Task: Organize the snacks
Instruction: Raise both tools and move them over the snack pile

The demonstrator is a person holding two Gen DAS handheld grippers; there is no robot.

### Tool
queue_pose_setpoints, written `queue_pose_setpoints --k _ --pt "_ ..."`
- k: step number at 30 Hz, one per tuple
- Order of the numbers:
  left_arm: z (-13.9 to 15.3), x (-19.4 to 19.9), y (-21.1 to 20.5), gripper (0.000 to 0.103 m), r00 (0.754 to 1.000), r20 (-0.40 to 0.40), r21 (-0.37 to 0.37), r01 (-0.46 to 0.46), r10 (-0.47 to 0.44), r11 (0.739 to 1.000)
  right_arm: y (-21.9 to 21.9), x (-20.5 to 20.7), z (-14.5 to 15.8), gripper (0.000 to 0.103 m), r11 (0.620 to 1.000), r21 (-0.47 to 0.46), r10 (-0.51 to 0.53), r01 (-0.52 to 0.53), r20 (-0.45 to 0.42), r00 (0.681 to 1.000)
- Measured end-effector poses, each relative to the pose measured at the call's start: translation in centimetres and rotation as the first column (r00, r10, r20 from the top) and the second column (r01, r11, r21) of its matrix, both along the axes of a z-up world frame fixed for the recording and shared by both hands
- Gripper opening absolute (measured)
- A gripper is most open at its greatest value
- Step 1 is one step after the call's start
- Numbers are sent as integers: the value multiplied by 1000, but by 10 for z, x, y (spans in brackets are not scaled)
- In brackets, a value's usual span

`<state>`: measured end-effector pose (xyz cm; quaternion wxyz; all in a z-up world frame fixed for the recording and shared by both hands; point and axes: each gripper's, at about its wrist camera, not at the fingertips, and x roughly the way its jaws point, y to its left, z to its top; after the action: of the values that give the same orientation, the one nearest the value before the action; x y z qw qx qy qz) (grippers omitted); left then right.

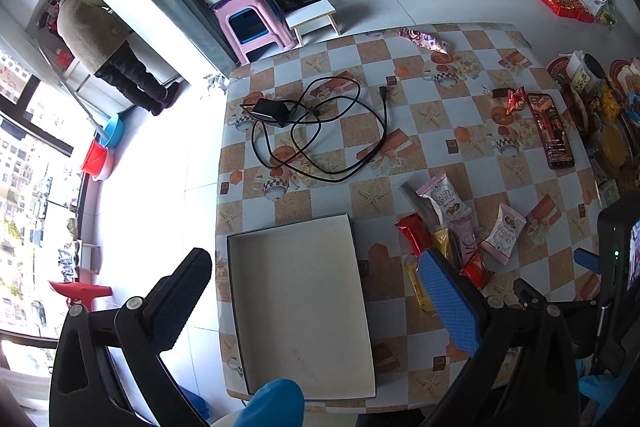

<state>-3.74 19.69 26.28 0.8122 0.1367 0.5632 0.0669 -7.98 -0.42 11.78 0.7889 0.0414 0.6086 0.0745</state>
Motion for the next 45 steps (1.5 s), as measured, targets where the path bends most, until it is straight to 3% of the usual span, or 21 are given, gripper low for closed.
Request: queue_pose_setpoints --k 5,25,36,45 --pt "0 -1 -1 103 1000 20 50 5 -6 999 0 -2 -2 103 1000 -2 4 -4 -7 1000" --pt "0 1 0 103 1000 25 70 5 -7 998 6 1 2 103 1000 -7 14 -14 0 1000" --pt "1 0 0 103 1000 25 64 5 -6 998 27 6 60 103 993 -76 102 -91 169 980" --pt "2 0 -3 103 1000 29 62 5 -7 998 43 5 79 103 986 -70 162 -151 199 966"
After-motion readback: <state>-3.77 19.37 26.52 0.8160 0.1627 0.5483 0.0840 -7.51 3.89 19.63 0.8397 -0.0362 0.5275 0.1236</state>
